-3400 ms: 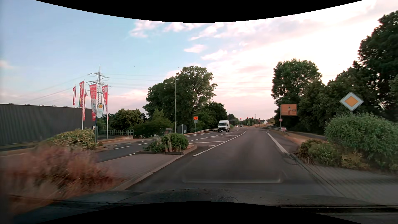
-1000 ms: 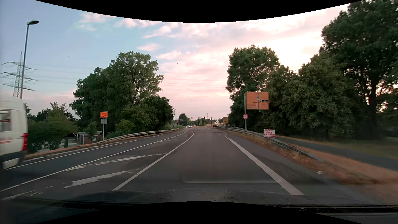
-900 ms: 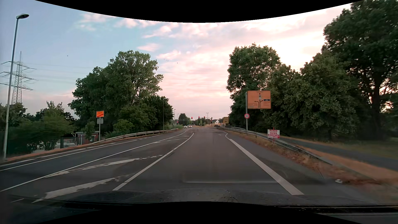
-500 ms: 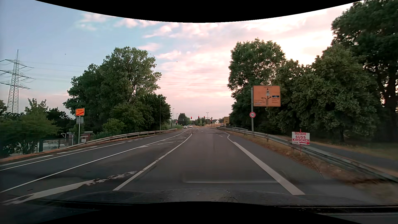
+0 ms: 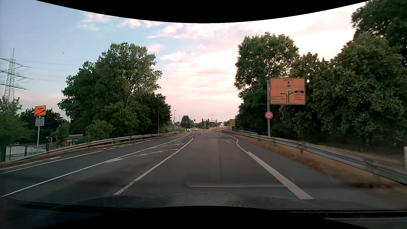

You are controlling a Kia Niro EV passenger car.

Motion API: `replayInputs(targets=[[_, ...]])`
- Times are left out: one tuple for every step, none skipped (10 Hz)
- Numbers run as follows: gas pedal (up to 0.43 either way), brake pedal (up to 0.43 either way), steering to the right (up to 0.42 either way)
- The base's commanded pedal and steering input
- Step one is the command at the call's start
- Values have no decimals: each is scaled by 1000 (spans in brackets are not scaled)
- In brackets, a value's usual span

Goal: Follow the waypoints while adhering to traffic rules and regulations

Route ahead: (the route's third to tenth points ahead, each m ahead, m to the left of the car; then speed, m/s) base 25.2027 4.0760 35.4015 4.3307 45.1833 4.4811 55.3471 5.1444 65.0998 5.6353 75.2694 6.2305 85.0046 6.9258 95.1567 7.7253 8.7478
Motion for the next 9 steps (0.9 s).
replayInputs(targets=[[197, 0, 7], [197, 0, 9], [197, 0, 11], [197, 0, 13], [197, 0, 15], [197, 0, 16], [189, 0, 16], [177, 0, 16], [177, 0, 16]])
